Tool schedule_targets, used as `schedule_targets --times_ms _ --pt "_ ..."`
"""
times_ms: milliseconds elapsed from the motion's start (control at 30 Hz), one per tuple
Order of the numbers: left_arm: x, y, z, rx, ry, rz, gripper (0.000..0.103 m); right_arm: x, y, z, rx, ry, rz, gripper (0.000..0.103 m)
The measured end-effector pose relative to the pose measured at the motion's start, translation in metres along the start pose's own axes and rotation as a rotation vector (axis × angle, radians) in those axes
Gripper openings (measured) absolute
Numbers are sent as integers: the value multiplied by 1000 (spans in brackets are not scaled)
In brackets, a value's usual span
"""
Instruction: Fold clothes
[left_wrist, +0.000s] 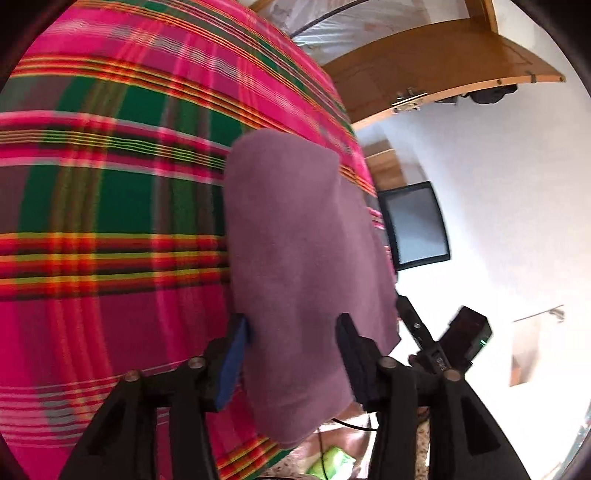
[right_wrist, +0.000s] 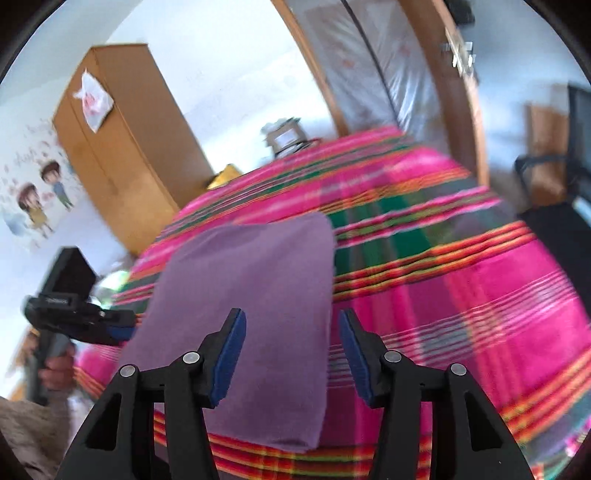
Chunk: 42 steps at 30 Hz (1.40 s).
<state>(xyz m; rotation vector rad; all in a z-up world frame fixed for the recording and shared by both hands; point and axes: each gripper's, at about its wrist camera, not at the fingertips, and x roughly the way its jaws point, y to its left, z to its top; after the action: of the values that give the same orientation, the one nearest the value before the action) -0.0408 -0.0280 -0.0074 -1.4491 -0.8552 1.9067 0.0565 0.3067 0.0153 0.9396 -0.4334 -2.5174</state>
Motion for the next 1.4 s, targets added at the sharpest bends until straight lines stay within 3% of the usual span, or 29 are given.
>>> schedule_targets --times_ms 167,300,433,633,800,1400 --pt "3 10 8 -27 14 -51 58 21 -19 12 55 58 34 58" --pt "5 22 12 -74 10 -50 59 34 -34 17 103 95 55 58" --pt "7 24 12 -70 9 -70 59 41 -43 19 146 114 121 58" --pt "8 23 12 -44 15 -72 59 51 -39 24 122 135 164 59" --pt "4 28 12 -65 15 -116 60 61 -31 25 88 164 196 60" --pt "27 14 18 -121 8 -174 60 63 -21 22 91 177 223 60"
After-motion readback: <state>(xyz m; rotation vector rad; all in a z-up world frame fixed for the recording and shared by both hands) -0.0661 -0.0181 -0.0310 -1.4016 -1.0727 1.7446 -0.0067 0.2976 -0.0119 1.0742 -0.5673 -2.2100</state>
